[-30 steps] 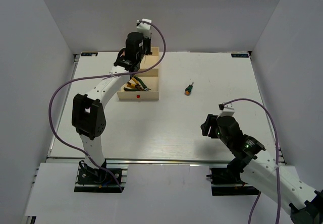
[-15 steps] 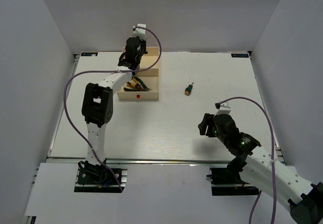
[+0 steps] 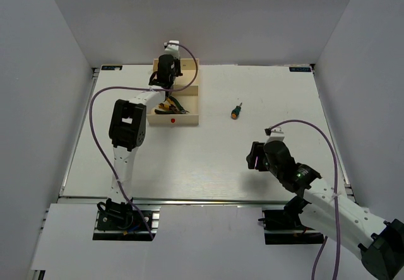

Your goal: Sort the tools into containers

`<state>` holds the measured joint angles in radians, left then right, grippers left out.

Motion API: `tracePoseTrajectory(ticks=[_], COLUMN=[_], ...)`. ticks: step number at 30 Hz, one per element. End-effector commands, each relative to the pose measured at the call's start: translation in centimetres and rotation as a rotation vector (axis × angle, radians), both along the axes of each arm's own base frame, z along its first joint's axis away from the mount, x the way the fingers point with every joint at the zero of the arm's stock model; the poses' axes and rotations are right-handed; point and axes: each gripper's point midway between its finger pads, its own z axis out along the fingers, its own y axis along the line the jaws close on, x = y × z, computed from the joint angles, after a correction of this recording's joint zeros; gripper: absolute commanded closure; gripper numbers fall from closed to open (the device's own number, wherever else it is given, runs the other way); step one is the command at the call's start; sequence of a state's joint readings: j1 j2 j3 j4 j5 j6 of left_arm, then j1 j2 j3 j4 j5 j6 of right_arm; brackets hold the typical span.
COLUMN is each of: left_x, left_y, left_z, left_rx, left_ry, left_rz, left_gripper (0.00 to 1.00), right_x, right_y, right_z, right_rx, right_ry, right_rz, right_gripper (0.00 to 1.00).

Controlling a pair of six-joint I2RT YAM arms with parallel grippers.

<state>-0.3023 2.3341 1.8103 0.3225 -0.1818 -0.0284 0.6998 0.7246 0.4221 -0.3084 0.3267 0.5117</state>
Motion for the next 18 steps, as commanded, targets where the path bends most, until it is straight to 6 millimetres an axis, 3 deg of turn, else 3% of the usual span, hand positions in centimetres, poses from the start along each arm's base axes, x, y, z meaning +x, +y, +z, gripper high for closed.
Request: tracePoseTrajectory(ticks=[1,5,11,13,14,16,18], left_x=[-0.5,-1.2,-2.7,-3.7,-4.2,-6.1,-7.5], left_y=[-1.0,-0.7,-1.9,-3.6,-3.5,-5.8,-6.5], left_z=[3.8,3.6,7.0,8.9,8.8,9.5,9.3], left_rx=[-0.047,-0.044,-0.042,-0.034,-0.024,-0.050,-0.067], left_ry=[-0.031,0.003,0.024,0.016,0.044,0.076,0.122], left_rz=[-0.045,-0.042,-0.131,-0.193,-0.198,-0.325,-0.377], left_gripper=[0.79,0.60,0.29,0.24,0.20,0.14,0.08], right_x=[0.6,0.4,0.0,-0.1,0.0,0.0,0.0], right_y=[0.5,0.5,0.5,0.3,0.1,-0.1,-0.2], right_z=[0.7,0.9,1.0,1.2,1.4,1.9,2.5], right_rx=[0.014,0.026,0.034,0.027,0.026,0.033,0.047], right_ry=[-0.036,-0.034,-0.028,-0.024,-0.031,-0.038,-0.051], right_rz=[0.009,0.014,0.020,0.017,0.006,-0.006,-0.016], right_gripper=[0.36,0.36,0.36,0.36,0.36,0.36,0.36])
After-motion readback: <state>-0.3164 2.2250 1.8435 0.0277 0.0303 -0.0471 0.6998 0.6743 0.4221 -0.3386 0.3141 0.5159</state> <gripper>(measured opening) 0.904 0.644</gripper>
